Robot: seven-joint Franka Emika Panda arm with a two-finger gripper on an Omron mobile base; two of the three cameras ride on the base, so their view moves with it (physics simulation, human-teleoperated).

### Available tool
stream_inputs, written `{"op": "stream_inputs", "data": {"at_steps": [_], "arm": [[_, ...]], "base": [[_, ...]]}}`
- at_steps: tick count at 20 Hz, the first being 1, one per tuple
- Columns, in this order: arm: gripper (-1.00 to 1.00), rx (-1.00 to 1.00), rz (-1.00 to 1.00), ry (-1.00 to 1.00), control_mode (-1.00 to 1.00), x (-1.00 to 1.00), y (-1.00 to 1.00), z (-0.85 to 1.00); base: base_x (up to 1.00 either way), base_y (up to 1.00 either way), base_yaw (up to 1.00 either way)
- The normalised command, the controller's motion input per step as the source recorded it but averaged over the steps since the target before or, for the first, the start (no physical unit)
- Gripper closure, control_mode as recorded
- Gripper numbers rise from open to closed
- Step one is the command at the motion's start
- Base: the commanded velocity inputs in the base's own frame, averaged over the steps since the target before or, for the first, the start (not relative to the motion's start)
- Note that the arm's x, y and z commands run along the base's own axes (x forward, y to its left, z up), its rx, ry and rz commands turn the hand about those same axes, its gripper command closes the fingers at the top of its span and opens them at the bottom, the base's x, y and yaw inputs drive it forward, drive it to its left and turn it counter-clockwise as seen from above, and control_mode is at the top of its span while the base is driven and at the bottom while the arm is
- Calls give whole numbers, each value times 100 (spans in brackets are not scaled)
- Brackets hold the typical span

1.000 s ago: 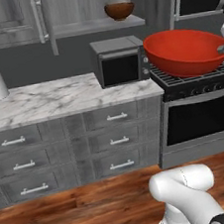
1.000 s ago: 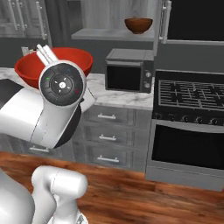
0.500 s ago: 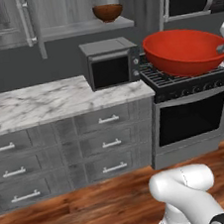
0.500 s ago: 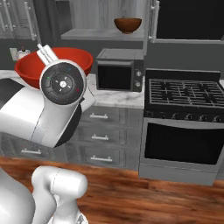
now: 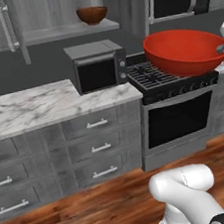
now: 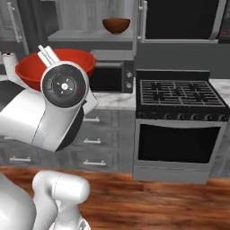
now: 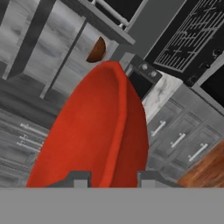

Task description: Move the bowls from the cabinet to the plates on the dining table.

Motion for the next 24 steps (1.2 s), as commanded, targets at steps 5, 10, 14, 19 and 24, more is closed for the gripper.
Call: {"op": "stream_inputs", "data": {"at_steps": [5, 10, 14, 19, 24], "arm": [[100, 0, 0, 0, 100, 0, 0, 0], [100, 0, 0, 0, 100, 0, 0, 0], [100, 0, 0, 0, 100, 0, 0, 0], [100, 0, 0, 0, 100, 0, 0, 0], [100, 0, 0, 0, 100, 0, 0, 0]], "base": [[0, 0, -25], [0, 2, -25], [0, 6, -23], [0, 3, -25], [0, 2, -25]]}}
